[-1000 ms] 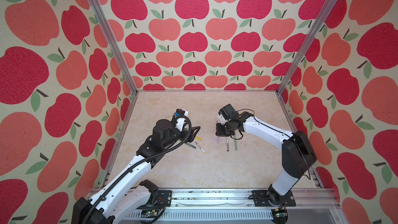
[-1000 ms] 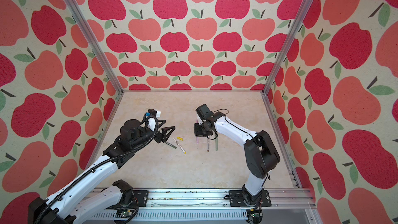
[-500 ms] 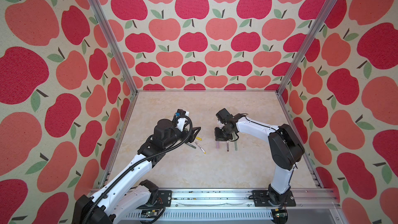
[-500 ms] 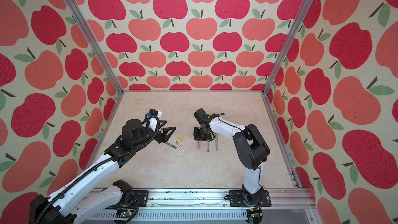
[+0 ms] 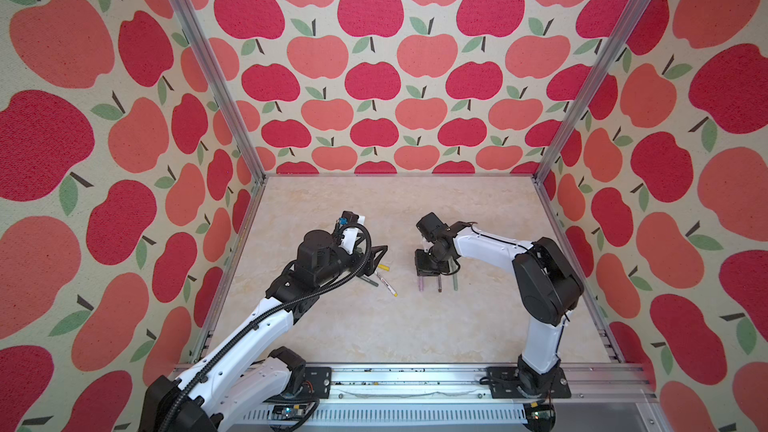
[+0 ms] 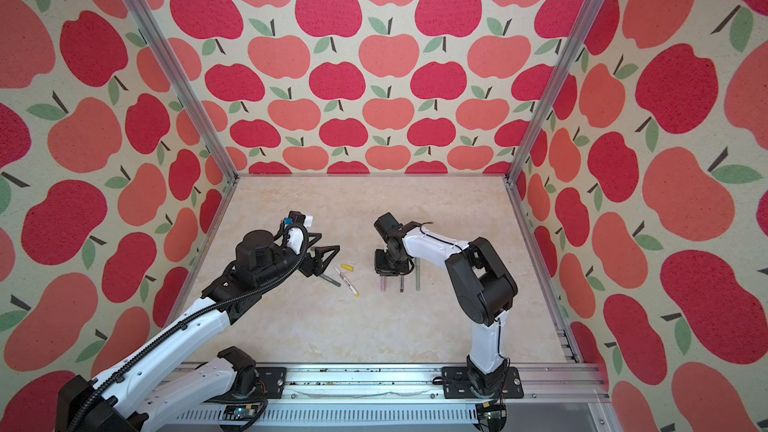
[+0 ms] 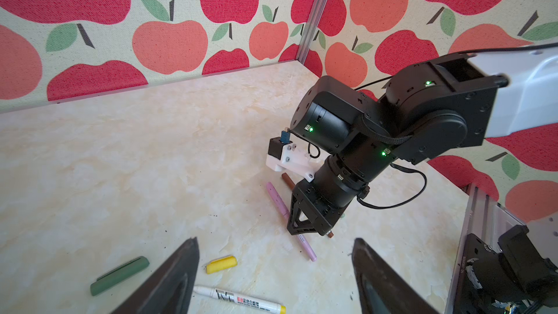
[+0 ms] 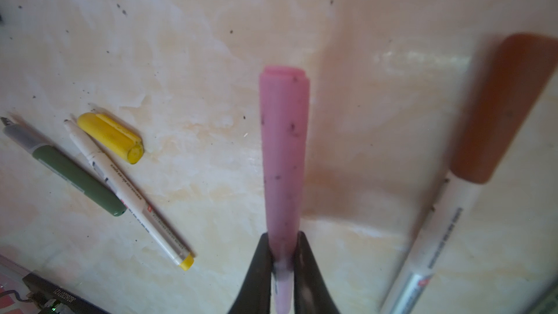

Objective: Insert the pens into the pen caps
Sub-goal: 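Carry the capped pink pen down to the table beside the brown marker, then lay the pink pen flat on the table and open the right gripper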

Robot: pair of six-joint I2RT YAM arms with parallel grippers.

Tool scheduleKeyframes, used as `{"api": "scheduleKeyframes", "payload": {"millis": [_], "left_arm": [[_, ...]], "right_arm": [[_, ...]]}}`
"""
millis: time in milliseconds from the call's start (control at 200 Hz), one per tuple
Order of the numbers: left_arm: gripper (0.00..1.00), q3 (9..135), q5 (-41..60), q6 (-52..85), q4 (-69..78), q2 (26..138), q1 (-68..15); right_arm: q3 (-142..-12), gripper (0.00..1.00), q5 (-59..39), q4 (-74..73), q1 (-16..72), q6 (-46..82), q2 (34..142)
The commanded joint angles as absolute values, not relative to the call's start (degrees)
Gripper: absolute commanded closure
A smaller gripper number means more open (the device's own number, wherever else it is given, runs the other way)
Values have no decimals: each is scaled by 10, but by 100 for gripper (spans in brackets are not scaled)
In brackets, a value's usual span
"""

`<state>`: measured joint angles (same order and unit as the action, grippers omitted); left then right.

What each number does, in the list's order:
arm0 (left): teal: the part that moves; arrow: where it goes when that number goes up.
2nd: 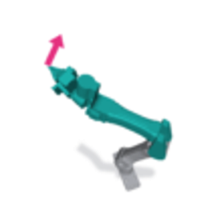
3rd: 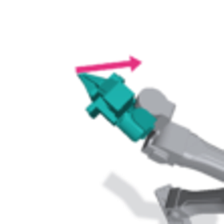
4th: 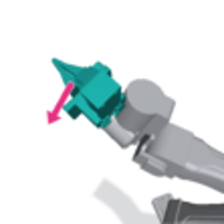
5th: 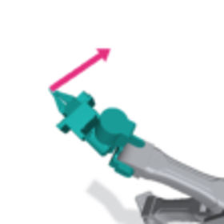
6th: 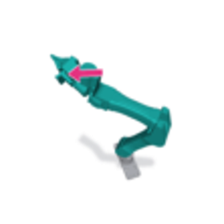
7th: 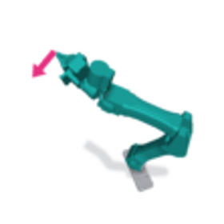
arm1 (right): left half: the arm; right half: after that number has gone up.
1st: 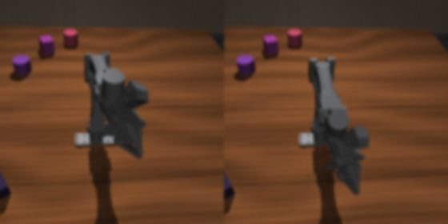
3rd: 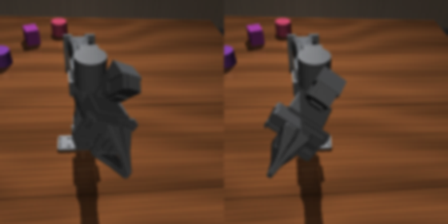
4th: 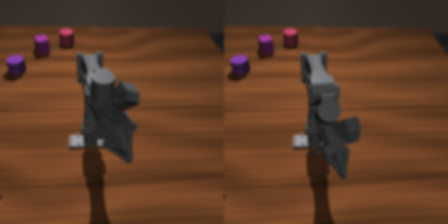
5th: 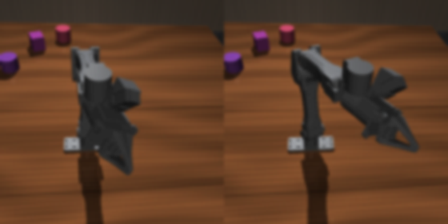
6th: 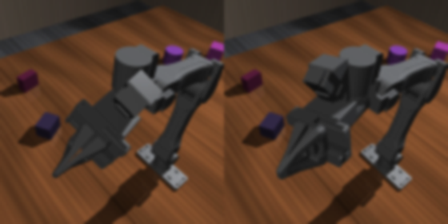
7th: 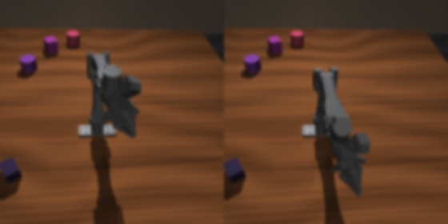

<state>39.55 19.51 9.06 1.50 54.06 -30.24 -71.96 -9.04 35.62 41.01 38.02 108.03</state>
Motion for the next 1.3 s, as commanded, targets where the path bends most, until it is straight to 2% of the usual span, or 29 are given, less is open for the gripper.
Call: {"api": "scheduleKeyframes", "payload": {"millis": [0,355,1296], "left_arm": [[18,389,201,93,21,537,-300],[18,391,199,94,20,536,-299],[17,392,202,98,25,535,-295]], "right_arm": [[-708,94,-91,364,413,387,1081],[-702,93,-75,366,410,386,1082],[-713,84,-63,366,398,381,1112]]}}
